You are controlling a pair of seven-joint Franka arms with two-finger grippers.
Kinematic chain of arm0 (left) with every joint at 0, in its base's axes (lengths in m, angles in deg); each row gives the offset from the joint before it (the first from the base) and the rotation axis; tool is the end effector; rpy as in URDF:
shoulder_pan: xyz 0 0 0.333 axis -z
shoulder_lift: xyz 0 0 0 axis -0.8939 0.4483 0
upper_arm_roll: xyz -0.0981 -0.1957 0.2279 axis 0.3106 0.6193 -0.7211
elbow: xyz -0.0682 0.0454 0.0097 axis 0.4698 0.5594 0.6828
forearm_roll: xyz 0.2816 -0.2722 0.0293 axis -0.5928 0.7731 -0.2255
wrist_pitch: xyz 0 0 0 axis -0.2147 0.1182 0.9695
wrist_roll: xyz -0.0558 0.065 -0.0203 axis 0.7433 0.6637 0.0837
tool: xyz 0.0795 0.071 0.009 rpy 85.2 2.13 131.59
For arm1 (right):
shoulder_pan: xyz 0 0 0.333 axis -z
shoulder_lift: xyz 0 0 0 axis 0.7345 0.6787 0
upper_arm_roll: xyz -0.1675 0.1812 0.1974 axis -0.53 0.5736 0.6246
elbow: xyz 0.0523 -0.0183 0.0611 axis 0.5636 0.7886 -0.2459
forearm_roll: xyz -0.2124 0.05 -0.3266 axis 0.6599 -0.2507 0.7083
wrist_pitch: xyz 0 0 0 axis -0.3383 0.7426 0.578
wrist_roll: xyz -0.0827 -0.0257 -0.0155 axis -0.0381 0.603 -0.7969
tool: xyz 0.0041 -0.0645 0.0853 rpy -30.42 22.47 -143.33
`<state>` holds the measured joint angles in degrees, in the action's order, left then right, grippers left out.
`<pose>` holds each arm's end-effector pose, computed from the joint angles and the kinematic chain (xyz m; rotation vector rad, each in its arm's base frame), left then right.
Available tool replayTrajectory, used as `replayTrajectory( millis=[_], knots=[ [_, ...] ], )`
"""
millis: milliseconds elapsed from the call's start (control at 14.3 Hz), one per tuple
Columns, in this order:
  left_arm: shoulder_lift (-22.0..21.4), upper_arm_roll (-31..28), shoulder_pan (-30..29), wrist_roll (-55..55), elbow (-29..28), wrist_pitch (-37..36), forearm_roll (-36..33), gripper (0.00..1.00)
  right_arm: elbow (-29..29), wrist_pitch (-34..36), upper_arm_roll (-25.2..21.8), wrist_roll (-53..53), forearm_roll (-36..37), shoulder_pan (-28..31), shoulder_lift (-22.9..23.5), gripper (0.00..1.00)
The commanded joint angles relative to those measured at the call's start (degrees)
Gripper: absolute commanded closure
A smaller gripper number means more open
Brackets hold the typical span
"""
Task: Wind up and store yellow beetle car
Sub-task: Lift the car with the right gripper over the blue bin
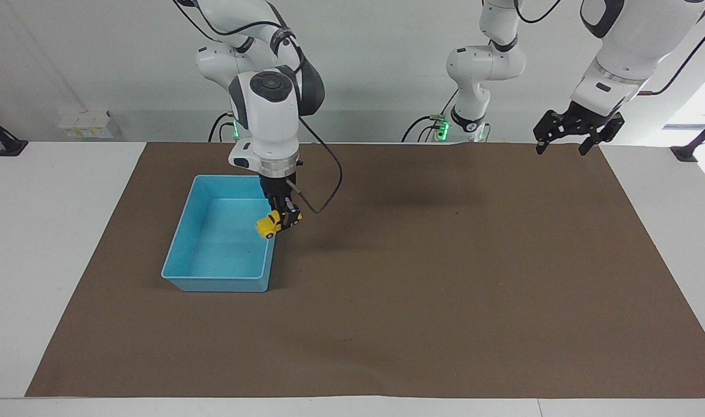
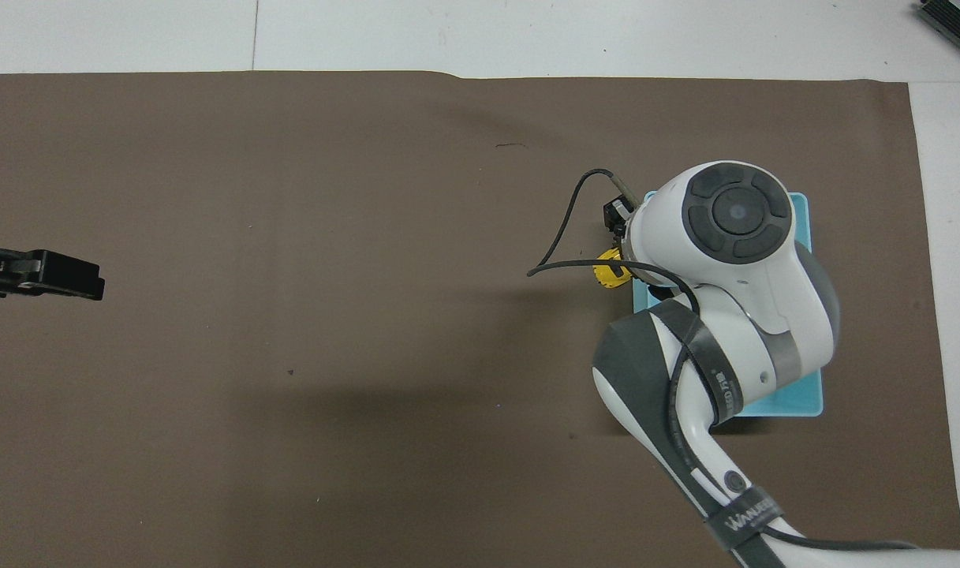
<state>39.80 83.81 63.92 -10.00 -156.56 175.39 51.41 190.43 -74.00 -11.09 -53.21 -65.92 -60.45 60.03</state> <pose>0.5278 -0.0397 0.6296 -3.1376 0.1460 0.0344 0.5777 0.2018 0.4661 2.7942 -1.3435 0.2289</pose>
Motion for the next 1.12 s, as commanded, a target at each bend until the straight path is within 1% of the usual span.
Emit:
replayTrajectory(
  millis=[0, 210, 420, 699, 769, 909, 1049],
  knots=[
    [-1.3, -0.6, 0.1, 0.3, -1.7, 3.3, -0.7, 0.00, 1.4, 0.5, 0.4, 8.5, -1.8, 1.8, -1.4, 1.00],
    [-0.2, -0.7, 0.2, 0.6, -1.0, 4.0, -0.8, 0.00, 2.9, 0.5, 0.4, 20.3, -4.6, 4.2, -1.8, 1.00],
    [-0.3, -0.7, 0.6, 0.3, -1.4, 3.9, -0.7, 0.00, 4.7, 0.4, 0.4, 33.6, -7.1, 8.7, -2.3, 1.00],
    [-0.5, -0.7, 0.7, 0.2, -1.8, 3.6, -0.7, 0.00, 9.0, -1.5, 0.3, 46.5, -7.4, 12.7, -4.3, 1.00],
    [-0.5, -0.7, 0.8, 0.2, -1.7, 3.6, -0.7, 0.00, 10.7, -3.0, 0.3, 50.5, -7.4, 13.5, -5.2, 1.00],
    [-0.5, -0.7, 0.8, 0.2, -1.7, 3.6, -0.7, 0.00, 16.4, -8.4, 0.2, 57.2, -7.4, 14.2, -7.4, 1.00],
    [-0.5, -0.7, 0.7, 0.2, -1.8, 3.6, -0.7, 0.00, 20.6, -13.3, 0.2, 62.9, -7.4, 16.3, -7.7, 1.00]
  ],
)
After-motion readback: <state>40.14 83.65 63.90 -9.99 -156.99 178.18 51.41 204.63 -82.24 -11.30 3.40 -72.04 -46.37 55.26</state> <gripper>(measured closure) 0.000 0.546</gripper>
